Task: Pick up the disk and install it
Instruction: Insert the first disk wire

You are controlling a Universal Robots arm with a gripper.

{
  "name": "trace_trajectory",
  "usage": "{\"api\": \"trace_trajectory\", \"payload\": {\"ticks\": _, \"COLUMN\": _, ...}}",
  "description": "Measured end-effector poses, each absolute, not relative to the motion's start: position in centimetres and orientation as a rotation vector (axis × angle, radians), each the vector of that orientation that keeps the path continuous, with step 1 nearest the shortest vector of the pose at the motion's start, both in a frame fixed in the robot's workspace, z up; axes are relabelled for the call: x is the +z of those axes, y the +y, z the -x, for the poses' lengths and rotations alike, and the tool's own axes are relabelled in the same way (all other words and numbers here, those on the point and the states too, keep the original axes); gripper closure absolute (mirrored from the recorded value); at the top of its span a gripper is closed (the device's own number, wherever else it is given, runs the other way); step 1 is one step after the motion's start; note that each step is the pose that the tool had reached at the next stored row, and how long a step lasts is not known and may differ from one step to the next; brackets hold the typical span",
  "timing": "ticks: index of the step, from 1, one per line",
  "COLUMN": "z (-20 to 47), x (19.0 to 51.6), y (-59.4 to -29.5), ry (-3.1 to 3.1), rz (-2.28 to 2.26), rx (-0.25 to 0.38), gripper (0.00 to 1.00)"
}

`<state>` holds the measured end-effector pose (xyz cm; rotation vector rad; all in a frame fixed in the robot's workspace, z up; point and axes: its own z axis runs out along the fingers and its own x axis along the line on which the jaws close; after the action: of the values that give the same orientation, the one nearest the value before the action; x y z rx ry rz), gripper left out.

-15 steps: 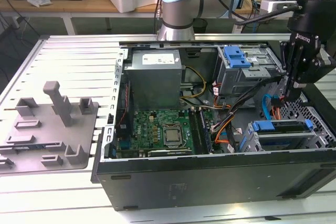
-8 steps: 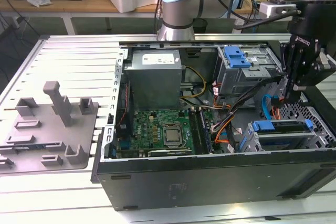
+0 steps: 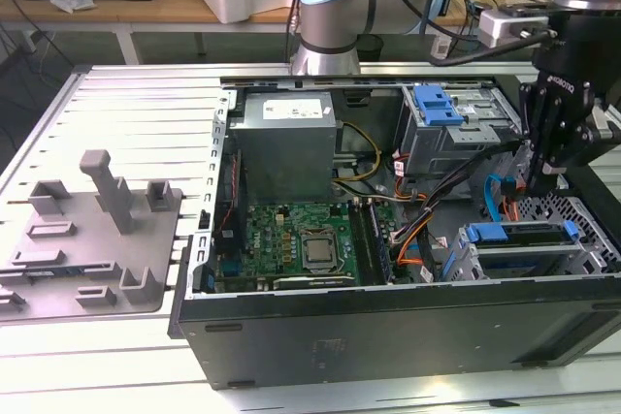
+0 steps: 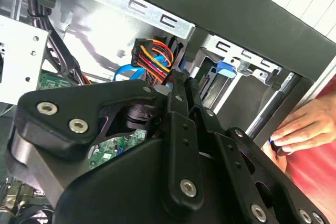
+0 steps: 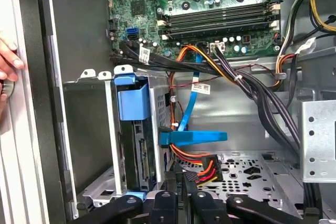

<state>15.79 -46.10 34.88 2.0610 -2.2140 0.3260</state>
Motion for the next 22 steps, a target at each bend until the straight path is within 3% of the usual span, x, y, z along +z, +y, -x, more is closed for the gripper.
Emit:
{"api": "trace_trajectory", "payload": {"ticks": 13, "z": -15.1, "x": 34.9, "y": -48.7, "ry": -2.246, "rz": -2.097, "rx": 0.295, "gripper": 0.83}}
{"api": "trace_trajectory", "payload": {"ticks": 22, "z": -15.1, "x": 34.9, "y": -48.9, "ry": -2.245, "rz": -2.101, "rx": 0.293, "gripper": 0.83}}
